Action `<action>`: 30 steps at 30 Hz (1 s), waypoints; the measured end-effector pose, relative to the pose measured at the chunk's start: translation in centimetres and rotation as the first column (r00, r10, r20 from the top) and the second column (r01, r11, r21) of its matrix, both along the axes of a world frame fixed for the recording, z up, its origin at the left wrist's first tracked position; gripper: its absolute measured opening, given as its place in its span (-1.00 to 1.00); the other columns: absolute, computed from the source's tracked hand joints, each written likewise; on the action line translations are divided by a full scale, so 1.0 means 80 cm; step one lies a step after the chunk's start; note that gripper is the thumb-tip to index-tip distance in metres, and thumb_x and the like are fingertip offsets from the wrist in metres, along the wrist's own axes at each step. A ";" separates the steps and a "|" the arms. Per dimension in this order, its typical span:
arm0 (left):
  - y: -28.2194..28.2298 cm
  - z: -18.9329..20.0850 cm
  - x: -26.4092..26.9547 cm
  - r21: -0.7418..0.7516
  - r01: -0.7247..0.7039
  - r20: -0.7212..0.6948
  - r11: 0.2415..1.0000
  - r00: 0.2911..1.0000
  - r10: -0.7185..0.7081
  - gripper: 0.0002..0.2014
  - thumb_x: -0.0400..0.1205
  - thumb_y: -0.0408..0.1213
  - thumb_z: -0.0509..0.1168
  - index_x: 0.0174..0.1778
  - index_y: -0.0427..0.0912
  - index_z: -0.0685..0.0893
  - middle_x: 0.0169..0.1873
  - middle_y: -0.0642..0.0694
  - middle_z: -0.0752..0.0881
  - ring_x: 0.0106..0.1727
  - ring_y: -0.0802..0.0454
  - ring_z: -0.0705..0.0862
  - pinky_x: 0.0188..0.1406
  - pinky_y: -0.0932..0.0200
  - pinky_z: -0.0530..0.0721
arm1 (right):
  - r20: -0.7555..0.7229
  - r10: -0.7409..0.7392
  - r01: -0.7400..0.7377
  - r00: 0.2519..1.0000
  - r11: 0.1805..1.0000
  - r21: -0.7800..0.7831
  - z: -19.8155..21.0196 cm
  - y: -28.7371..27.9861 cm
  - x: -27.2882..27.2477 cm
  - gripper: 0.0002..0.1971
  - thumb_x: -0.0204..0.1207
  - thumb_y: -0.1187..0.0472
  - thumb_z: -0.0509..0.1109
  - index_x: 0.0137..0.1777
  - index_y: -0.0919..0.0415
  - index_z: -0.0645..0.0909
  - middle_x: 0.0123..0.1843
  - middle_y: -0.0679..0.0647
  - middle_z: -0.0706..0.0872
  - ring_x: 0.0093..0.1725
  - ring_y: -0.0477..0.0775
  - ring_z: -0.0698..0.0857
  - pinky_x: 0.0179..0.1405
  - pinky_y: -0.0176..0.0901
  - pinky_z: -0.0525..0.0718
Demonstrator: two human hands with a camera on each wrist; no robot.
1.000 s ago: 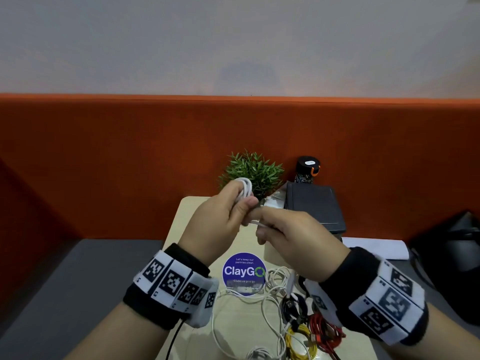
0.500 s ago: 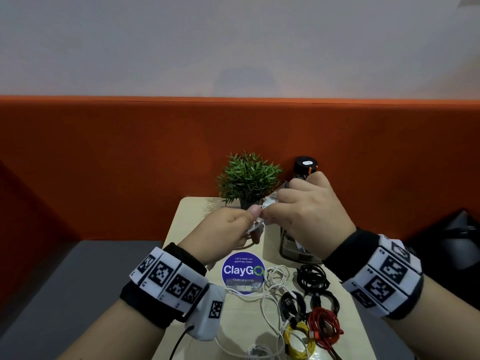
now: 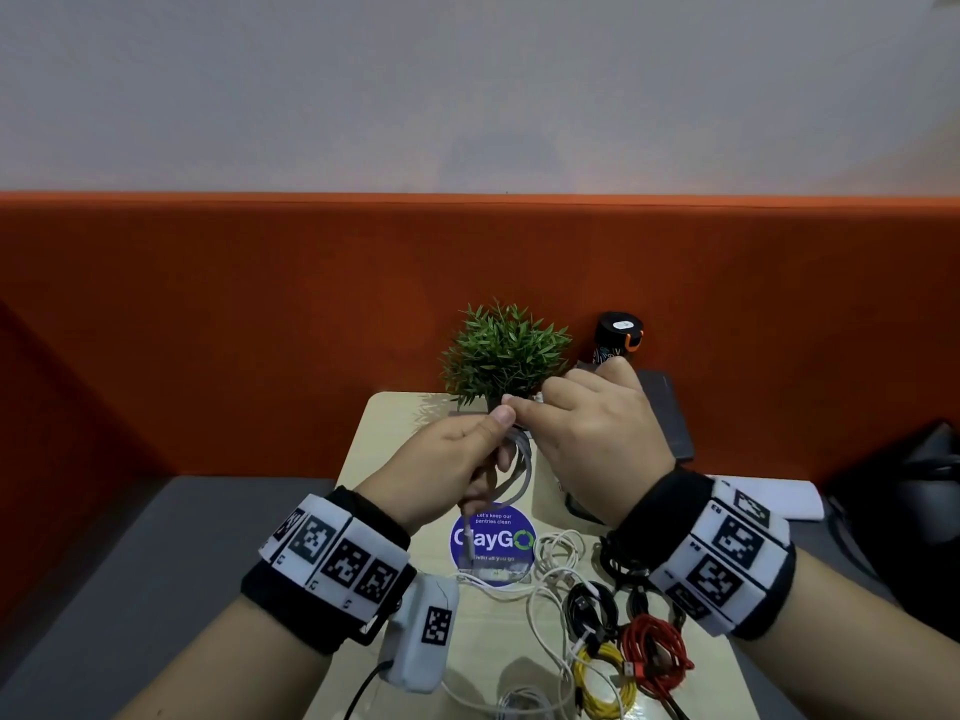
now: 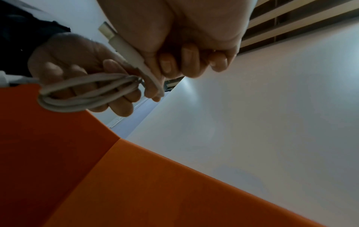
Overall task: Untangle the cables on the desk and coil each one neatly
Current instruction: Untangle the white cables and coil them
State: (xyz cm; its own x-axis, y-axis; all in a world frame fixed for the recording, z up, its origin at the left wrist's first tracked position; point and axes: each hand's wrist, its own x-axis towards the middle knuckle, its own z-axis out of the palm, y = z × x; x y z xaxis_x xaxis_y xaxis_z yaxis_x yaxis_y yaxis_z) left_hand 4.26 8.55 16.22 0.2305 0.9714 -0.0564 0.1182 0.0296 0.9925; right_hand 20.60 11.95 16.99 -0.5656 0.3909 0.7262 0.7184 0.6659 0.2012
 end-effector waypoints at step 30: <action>0.005 -0.004 0.006 0.232 0.067 -0.238 0.970 0.971 -0.010 -0.67 0.58 -0.02 0.11 -0.51 0.05 0.51 -0.18 -0.03 0.41 -0.13 0.18 0.43 -0.18 0.39 0.34 | -0.447 -0.017 -0.283 0.894 0.752 -0.595 -0.021 0.009 0.018 -0.81 0.51 0.22 0.46 -0.02 -0.11 0.81 -0.31 -0.07 0.79 -0.18 -0.22 0.64 -0.12 -0.09 0.43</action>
